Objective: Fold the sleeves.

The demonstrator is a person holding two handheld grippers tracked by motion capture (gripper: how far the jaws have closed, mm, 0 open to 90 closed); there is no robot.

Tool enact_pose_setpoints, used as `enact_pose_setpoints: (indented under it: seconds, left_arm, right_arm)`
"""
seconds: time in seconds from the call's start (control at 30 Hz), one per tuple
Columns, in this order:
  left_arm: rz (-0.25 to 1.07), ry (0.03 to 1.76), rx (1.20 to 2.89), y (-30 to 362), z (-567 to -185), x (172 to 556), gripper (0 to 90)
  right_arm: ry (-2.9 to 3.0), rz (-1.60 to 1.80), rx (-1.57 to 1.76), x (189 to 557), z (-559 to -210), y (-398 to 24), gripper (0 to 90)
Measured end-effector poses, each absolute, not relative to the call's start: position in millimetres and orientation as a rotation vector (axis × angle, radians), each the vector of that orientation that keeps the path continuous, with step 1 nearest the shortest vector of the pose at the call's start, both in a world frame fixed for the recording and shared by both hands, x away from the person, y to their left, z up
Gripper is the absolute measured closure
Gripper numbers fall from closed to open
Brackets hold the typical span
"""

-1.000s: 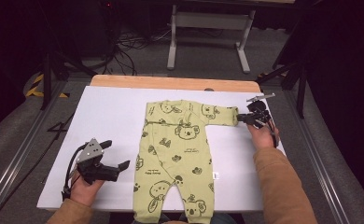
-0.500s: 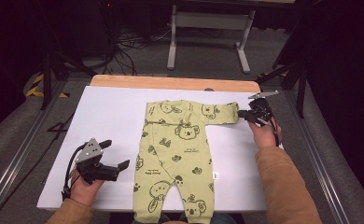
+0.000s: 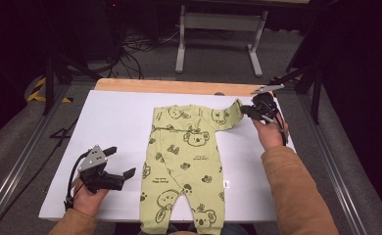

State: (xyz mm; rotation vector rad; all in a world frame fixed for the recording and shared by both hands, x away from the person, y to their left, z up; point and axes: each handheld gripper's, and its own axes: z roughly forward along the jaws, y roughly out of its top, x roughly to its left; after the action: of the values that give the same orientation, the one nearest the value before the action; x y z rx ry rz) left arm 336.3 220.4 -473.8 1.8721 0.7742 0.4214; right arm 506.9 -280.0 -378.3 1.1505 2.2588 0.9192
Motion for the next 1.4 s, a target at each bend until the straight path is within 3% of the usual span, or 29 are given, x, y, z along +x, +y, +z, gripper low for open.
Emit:
enact_pose_setpoints:
  seconds: [0.37,0.83,1.4]
  left_arm:
    - [0.418,0.772,1.873,219.6,-474.5,336.2,0.2]
    - [0.417,0.756,1.871,219.1,-474.6,336.5,0.2]
    - [0.412,0.752,1.865,219.2,-474.5,335.5,0.3]
  right_arm:
    - [2.294,0.988,1.021,507.7,-356.2,-230.8,85.5]
    - [2.357,1.03,0.932,510.8,-353.6,-176.7,85.6]
    - [2.445,0.992,0.892,523.2,-376.0,-123.6,85.6]
